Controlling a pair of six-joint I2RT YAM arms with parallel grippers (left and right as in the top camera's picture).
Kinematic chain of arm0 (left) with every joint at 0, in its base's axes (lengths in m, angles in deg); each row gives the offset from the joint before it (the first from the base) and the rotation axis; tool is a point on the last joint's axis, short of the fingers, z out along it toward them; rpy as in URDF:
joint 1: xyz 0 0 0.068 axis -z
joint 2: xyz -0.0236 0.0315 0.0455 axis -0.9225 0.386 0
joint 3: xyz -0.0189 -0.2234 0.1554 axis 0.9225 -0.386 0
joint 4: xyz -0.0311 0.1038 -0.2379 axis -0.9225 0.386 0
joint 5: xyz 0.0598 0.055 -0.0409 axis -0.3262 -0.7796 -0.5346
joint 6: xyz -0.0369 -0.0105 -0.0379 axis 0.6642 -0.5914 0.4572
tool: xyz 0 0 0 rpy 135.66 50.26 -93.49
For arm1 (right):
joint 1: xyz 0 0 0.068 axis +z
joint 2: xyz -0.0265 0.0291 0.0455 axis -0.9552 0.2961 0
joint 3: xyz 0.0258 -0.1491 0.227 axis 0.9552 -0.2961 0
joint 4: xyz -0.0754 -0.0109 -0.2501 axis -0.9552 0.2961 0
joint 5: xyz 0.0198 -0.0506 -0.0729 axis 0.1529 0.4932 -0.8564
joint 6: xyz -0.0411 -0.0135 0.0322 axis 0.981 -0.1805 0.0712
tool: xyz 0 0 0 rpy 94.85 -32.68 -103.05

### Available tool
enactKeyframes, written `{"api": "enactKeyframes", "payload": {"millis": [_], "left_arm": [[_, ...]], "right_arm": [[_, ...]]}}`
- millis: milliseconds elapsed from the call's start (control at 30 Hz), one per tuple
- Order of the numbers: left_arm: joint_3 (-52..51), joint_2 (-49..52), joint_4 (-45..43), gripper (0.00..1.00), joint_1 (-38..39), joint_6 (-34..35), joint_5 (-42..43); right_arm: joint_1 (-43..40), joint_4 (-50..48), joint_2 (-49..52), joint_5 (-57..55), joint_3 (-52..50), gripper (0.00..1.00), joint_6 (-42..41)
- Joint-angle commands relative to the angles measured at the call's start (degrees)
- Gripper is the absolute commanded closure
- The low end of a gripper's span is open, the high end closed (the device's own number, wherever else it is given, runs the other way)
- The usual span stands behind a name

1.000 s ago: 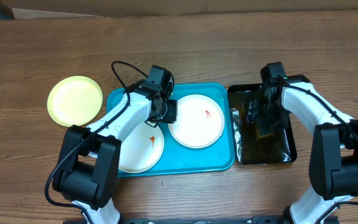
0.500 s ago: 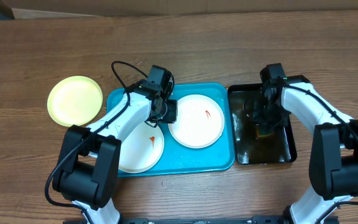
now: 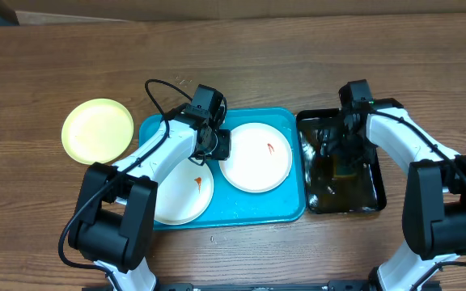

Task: Clean dirty plates on tray and stack at the side
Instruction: 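Grasp the green-yellow sponge in the black tray with the right gripper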

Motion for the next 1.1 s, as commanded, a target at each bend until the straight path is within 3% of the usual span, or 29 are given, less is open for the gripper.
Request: {"api": "enactKeyframes", "payload": {"millis": [0,100,133,200,233,267,300,367,433,467,767,967,1067], "left_arm": [[-0.5,-1.1,0.0,0.66,0.4,0.1,-0.6],[-0.5,-1.1,0.0,0.66,0.4,0.1,-0.5],[-0.5,-1.1,0.0,0.66,0.4,0.1,-0.5],[-0.5,-1.1,0.0,0.66,0.4,0.1,-0.6],[-0.5,-1.1,0.0,0.66,0.4,0.1,-0.6],[-0.5,-1.1,0.0,0.66,0.4,0.1,-0.5],[-0.5,-1.1,0.0,0.66,0.4,0.1,-0.6],[-0.5,-1.1,0.0,0.66,0.4,0.1,-0.6],[-0.5,-1.1,0.0,0.65,0.4,0.1,-0.6],[-0.5,-1.1,0.0,0.65,0.4,0.1,-0.6],[-1.2,-1.1,-0.5,0.68,0.4,0.2,-1.1],[-2.2,-1.1,-1.6,0.79,0.4,0.4,-1.4],[-2.2,-1.1,-1.8,0.79,0.4,0.4,-1.4]], "right_arm": [[-0.1,-0.4,-1.5,-0.6,1.6,0.25,0.1],[-0.2,-0.4,-1.5,-0.6,1.5,0.35,0.1],[-0.2,-0.4,-1.5,-0.6,1.5,0.47,0.1],[-0.2,-0.7,-1.5,-0.6,1.5,0.89,0.1],[-0.2,-0.9,-1.5,-0.6,1.5,0.92,0.1],[-0.1,-1.3,-1.5,-0.6,1.5,0.84,0.1],[-0.2,-1.9,-1.5,-0.6,1.5,0.63,0.1],[-0.2,-3.1,-1.5,-0.6,1.5,0.52,0.1],[-0.2,-3.4,-1.5,-0.6,1.7,0.3,0.1],[-0.2,-2.8,-1.5,-0.6,2.1,0.27,0.1],[-0.2,7.1,-1.6,-0.6,4.0,0.31,0.1],[-0.2,7.4,-1.6,-0.6,3.9,0.34,0.1],[-0.1,7.5,-1.6,-0.6,3.8,0.34,0.1]]}}
